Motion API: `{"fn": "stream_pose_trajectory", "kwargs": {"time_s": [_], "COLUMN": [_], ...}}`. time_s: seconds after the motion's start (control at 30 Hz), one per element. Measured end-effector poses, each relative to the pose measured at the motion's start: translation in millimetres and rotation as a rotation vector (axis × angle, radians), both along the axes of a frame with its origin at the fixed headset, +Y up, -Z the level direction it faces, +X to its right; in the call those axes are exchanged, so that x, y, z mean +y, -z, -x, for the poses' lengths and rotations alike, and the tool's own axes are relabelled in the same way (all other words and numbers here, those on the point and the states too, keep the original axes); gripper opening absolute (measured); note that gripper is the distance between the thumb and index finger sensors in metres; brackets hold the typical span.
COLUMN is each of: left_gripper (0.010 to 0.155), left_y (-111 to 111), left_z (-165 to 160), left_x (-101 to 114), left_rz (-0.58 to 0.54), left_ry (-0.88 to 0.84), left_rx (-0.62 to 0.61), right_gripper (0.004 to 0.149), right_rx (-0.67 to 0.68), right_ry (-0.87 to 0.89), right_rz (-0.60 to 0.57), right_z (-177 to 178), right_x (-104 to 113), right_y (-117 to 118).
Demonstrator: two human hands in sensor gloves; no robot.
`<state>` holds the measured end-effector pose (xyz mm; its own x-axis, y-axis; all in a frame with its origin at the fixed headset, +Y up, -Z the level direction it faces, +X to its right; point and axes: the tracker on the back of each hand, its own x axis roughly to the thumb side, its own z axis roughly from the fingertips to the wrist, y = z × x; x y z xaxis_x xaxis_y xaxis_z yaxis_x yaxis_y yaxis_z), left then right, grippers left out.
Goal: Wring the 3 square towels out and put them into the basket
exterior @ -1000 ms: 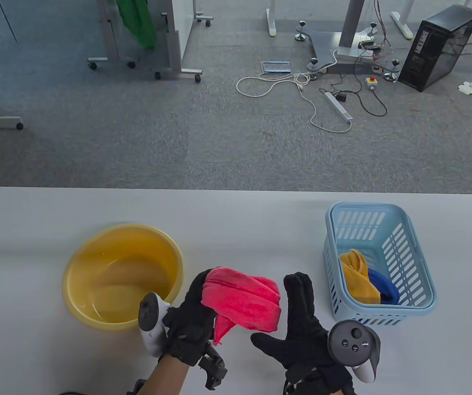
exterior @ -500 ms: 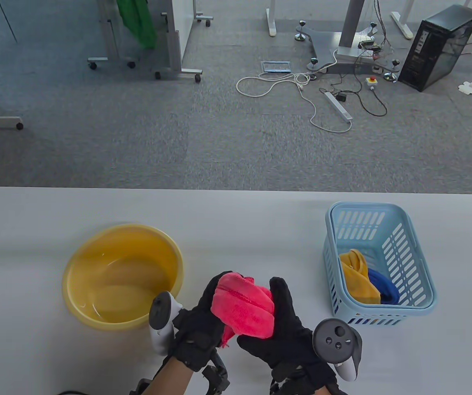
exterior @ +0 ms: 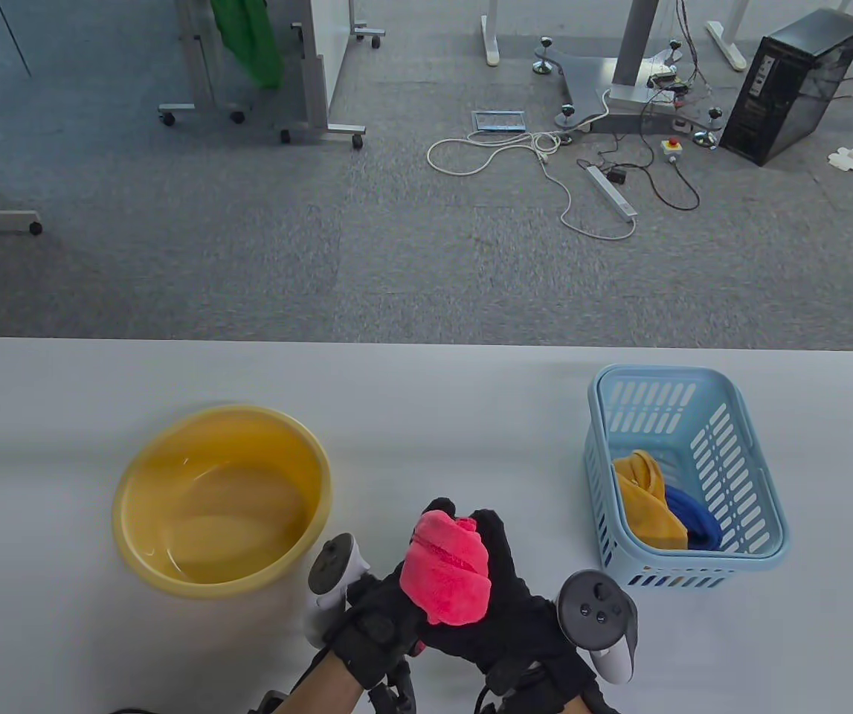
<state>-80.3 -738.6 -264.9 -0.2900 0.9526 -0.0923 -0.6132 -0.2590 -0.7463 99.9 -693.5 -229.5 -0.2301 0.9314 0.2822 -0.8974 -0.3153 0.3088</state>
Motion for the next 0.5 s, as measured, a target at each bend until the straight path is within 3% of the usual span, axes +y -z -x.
{"fn": "stream_pose_trajectory", "kwargs": {"time_s": [0.17, 0.5], "left_gripper": [0.076, 0.078], "left_y": [2.8, 2.4], "left_z": [-2.8, -4.8], "left_x": [-7.8, -7.3], "left_rz": [0.086, 0.042], "left_ry": [-0.094, -0.018], "left_rx": [-0.163, -0.112], "right_gripper": [0.121, 0.097], "right_rx": [-0.033, -0.192], "right_ry": [-0.040, -0.123], "right_rz": [-0.051, -0.153], "right_z": [3.7, -2.6], "right_x": [2.0, 3.7], "right_y": [-0.8, -2.2]}}
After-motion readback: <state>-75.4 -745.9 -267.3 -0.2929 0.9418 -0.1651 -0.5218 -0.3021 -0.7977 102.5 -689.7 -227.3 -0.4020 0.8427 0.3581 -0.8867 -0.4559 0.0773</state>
